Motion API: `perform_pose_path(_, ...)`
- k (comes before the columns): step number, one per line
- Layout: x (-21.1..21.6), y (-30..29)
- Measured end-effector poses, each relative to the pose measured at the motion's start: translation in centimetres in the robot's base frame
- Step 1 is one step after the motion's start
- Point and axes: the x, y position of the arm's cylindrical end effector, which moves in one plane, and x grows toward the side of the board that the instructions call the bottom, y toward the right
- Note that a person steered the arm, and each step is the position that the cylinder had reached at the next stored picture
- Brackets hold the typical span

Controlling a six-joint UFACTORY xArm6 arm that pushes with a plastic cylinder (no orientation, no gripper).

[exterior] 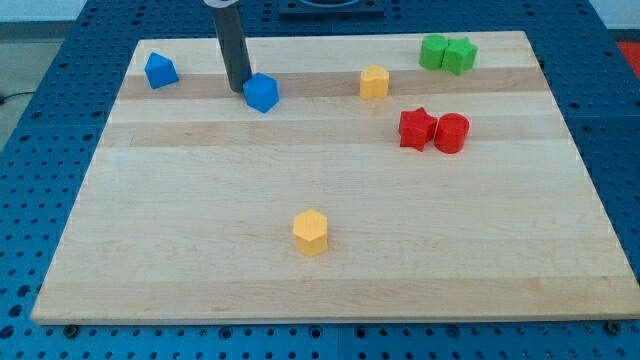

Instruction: Slide the blue cube parallel to the left of the yellow heart

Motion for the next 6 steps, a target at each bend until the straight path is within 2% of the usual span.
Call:
perform_pose_path(1,-0.8,0.0)
perform_pose_path(2,-4.9,2.1)
perform_pose_path(3,-4.4,5.9)
perform_pose_path(4,0.7,6.8)
perform_pose_path(5,3.4,8.0)
perform_pose_path(6,3.5,1.8)
